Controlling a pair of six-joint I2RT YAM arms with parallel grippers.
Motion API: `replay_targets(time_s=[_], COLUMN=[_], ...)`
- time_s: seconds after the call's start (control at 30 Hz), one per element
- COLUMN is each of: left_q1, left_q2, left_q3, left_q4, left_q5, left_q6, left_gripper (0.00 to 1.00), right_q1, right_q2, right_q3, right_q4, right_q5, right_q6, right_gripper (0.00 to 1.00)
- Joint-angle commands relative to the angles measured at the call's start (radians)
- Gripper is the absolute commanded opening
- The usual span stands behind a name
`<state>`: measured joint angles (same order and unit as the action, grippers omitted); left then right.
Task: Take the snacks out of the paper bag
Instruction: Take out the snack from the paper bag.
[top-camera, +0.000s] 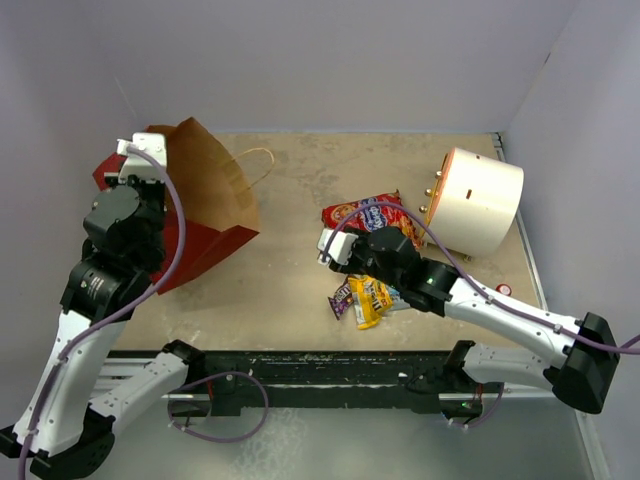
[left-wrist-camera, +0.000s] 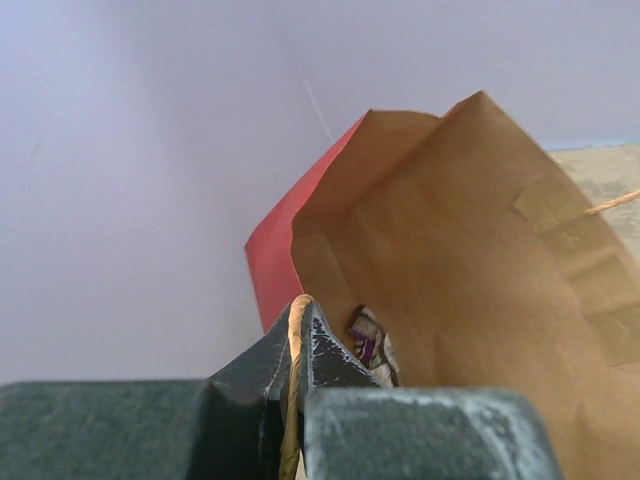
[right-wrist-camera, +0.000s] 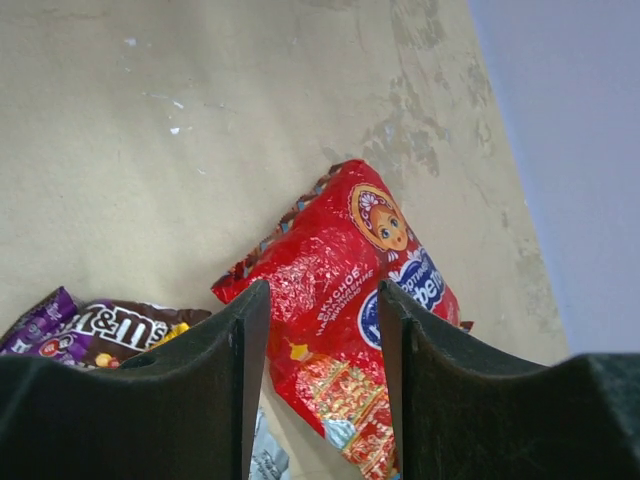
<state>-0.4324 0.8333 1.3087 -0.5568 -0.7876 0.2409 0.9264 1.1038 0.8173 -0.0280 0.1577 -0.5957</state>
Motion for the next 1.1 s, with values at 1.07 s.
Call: replay_targets(time_s=[1.07], left_q1=[-0.002], left_q2=[-0.214], left_q3=[-0.227], left_q4=[-0.252], left_q5=[0.821], left_q6=[-0.558], left_gripper=[0.0], right_q1=[0.054], right_q2=[0.056], right_q3=[-0.03], right_q4=[0.254], right_q5=[-0.706], right_q6=[-0.062], right_gripper=[0.82])
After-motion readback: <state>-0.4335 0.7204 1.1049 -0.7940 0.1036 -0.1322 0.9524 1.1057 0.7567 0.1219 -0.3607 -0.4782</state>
